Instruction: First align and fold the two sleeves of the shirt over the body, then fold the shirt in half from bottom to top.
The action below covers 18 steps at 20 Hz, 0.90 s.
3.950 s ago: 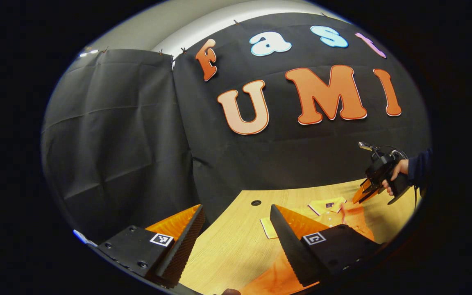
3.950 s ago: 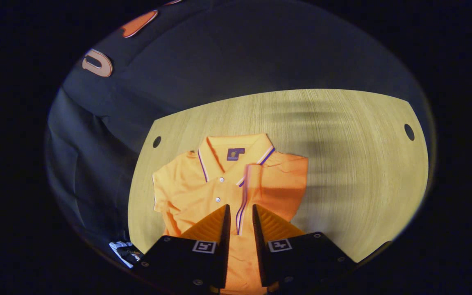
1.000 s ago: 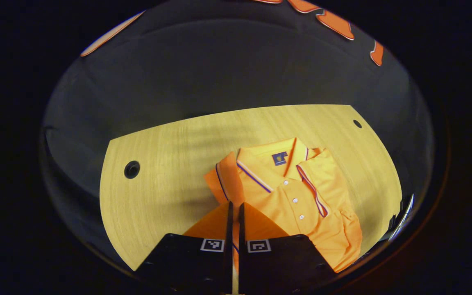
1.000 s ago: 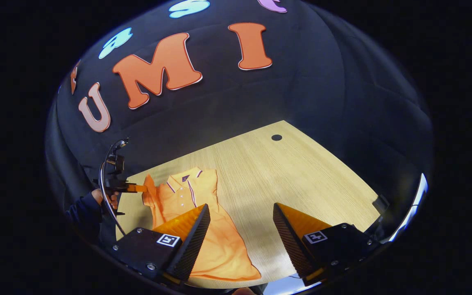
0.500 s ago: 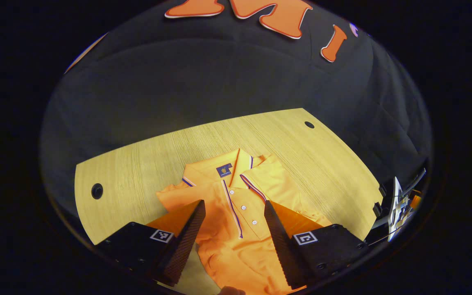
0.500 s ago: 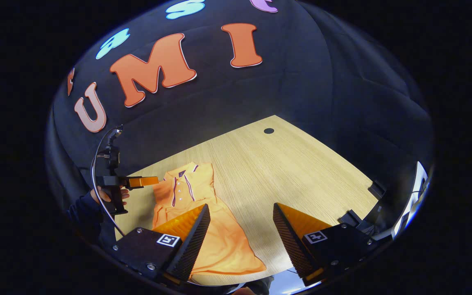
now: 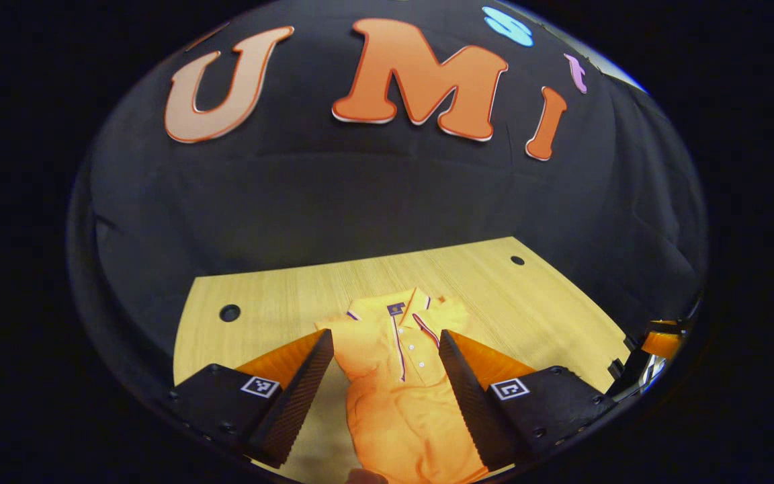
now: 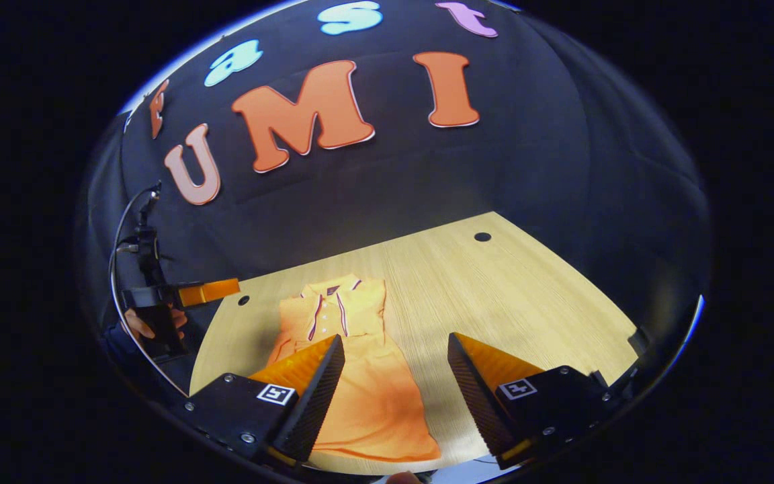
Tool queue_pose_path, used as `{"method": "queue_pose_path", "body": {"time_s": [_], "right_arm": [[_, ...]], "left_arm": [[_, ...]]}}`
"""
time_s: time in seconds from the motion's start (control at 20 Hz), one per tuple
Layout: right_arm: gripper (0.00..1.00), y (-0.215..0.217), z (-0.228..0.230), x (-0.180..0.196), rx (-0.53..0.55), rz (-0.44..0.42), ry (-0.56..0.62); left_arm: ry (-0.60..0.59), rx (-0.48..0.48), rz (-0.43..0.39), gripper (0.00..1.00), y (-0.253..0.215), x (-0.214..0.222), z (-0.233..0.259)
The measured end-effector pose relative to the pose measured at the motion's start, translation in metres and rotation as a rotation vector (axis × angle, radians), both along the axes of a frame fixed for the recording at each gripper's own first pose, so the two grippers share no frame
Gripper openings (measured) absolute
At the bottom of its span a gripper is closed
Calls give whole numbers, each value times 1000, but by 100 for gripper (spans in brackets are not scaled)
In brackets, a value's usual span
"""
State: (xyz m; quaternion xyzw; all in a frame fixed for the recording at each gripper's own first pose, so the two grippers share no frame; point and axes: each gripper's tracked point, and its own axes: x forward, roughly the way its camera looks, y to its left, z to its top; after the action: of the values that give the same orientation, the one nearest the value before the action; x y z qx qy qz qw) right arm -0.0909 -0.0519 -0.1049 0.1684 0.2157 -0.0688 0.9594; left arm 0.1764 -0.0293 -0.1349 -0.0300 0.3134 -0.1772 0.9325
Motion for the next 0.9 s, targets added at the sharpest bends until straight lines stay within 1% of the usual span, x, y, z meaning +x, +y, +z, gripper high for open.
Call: {"method": "queue_pose_path", "body": {"time_s": [0.1,0.3,0.5,0.6,0.65,0.75,0.8,0.9], "right_arm": [[95,6,8,0,-43,31,-56],[96,19,35,-3,-127,80,-214],[98,28,44,-31,-189,127,-346],[98,30,46,-38,-211,147,-407],[98,30,42,-38,-221,161,-421],[97,35,21,-45,-215,198,-390],[97,36,10,-46,-209,213,-362],[97,37,-24,-52,-193,238,-279]], "left_arm": [[-76,-2,54,98,13,-21,25],[-232,-15,152,98,41,-61,73],[-394,-21,231,97,54,-99,109],[-461,4,255,97,63,-122,121],[-479,22,254,97,59,-135,126],[-492,66,245,97,55,-160,118],[-474,94,245,97,57,-176,110],[-389,120,235,98,58,-196,76]]}}
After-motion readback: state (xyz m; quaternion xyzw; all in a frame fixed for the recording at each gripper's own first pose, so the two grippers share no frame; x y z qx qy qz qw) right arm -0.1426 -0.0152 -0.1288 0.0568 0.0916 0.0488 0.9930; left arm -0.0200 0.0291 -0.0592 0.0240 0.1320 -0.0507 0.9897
